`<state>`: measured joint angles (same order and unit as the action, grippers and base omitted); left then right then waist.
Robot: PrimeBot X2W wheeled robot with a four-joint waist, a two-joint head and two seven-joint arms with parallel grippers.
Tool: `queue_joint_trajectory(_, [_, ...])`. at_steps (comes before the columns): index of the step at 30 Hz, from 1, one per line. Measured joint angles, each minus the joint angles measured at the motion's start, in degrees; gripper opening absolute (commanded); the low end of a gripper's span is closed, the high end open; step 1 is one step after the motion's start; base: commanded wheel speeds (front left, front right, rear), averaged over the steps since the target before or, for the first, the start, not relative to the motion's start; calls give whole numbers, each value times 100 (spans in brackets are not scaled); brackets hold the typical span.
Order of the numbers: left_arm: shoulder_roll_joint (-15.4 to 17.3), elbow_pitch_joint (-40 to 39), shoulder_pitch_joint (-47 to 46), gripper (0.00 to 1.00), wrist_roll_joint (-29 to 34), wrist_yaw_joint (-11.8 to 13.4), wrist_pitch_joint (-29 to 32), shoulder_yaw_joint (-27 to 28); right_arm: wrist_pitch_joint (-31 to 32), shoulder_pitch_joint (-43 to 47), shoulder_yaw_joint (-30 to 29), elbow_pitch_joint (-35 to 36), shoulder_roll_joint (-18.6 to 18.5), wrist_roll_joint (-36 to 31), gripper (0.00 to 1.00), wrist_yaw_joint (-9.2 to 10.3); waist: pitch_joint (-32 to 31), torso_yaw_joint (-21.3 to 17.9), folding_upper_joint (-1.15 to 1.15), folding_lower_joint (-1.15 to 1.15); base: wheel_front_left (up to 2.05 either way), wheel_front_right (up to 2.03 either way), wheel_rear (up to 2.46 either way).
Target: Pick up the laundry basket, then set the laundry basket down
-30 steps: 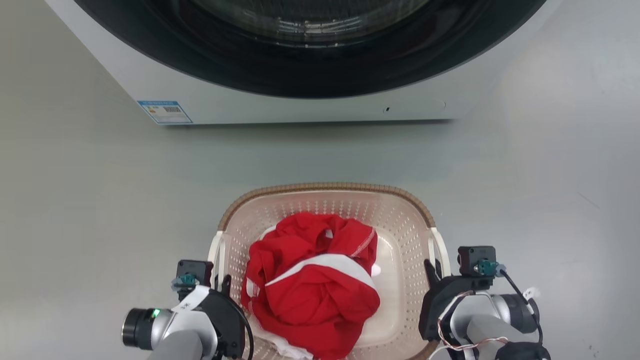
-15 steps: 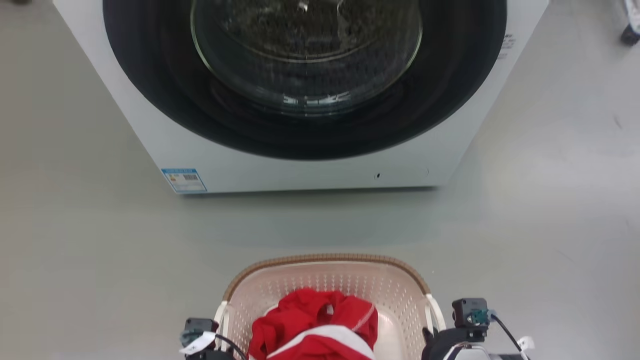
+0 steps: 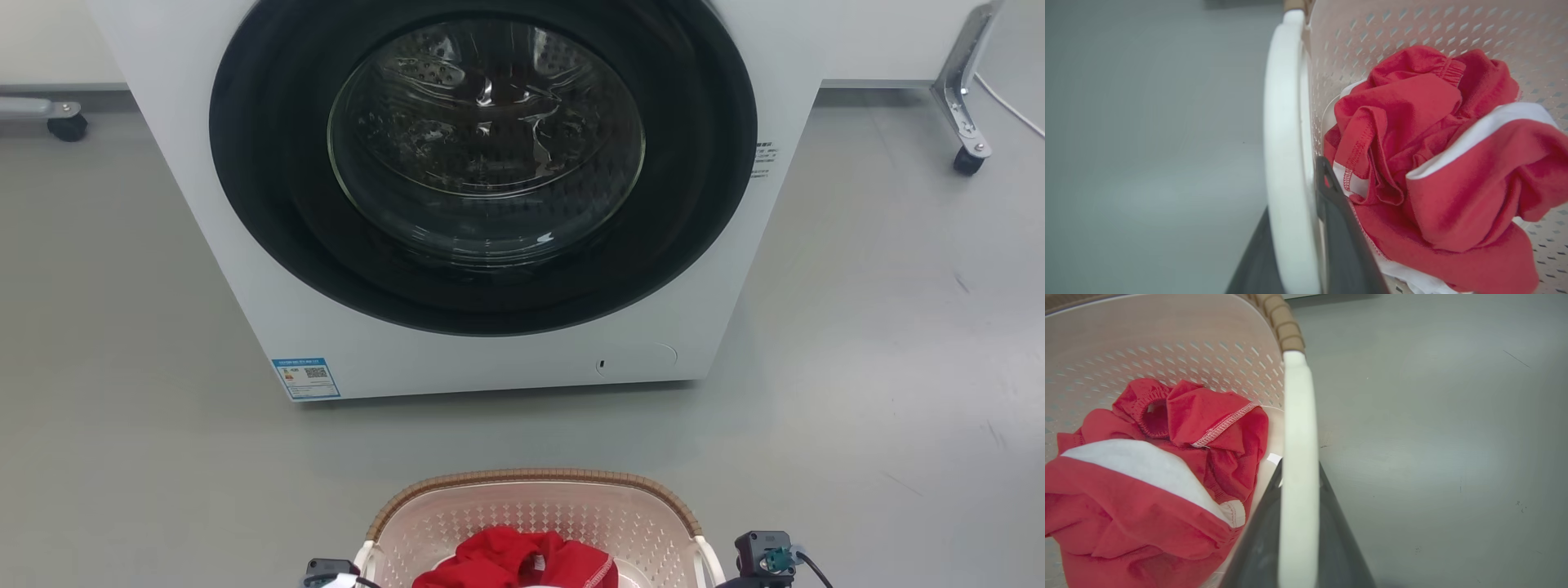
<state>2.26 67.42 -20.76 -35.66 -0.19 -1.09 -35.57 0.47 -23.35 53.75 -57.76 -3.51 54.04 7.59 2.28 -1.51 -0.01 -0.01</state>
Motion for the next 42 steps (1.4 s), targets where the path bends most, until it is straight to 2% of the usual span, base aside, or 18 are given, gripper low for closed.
queue_joint_trajectory(42, [-1, 14, -127, 0, -294, 129, 100, -275, -3, -306, 449, -212, -5, 503, 0, 4, -50, -66, 1, 1, 0, 0, 0])
